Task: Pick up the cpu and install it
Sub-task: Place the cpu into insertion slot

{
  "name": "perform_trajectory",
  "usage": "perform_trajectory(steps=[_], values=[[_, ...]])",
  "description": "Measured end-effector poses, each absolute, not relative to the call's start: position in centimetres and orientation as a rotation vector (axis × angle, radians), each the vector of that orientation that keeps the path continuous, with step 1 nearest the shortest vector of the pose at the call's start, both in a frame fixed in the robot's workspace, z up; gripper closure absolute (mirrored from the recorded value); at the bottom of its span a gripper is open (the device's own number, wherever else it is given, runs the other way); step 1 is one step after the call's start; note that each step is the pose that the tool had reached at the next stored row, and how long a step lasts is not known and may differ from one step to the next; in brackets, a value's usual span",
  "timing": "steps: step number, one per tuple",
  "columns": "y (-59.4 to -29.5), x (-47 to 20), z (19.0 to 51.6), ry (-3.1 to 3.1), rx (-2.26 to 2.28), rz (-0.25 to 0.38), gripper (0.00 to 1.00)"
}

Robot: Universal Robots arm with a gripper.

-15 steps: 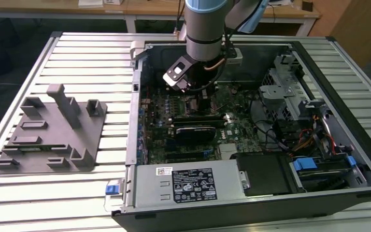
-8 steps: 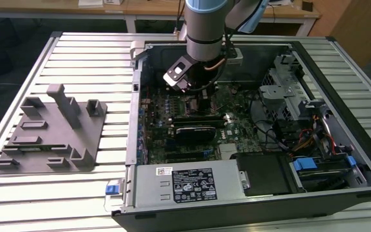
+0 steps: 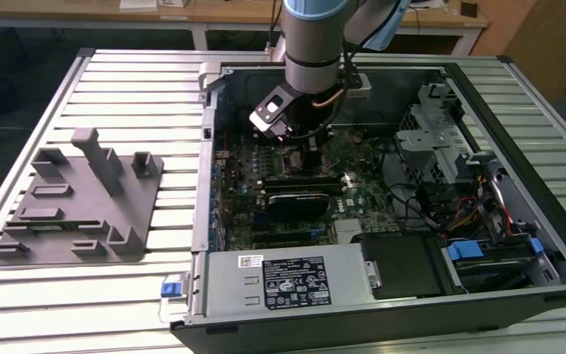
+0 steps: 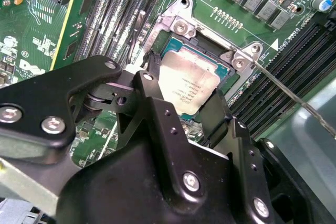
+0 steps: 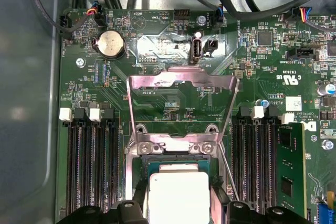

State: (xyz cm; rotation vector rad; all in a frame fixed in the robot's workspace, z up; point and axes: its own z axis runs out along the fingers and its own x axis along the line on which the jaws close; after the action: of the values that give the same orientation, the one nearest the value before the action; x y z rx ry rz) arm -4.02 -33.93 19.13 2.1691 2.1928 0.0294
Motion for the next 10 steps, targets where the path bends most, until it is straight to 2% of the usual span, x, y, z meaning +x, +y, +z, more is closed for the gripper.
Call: perform_trajectory(steps=[10], values=[[-33.93, -3.90, 19.13, 2.193, 2.169, 0.029, 0.45]])
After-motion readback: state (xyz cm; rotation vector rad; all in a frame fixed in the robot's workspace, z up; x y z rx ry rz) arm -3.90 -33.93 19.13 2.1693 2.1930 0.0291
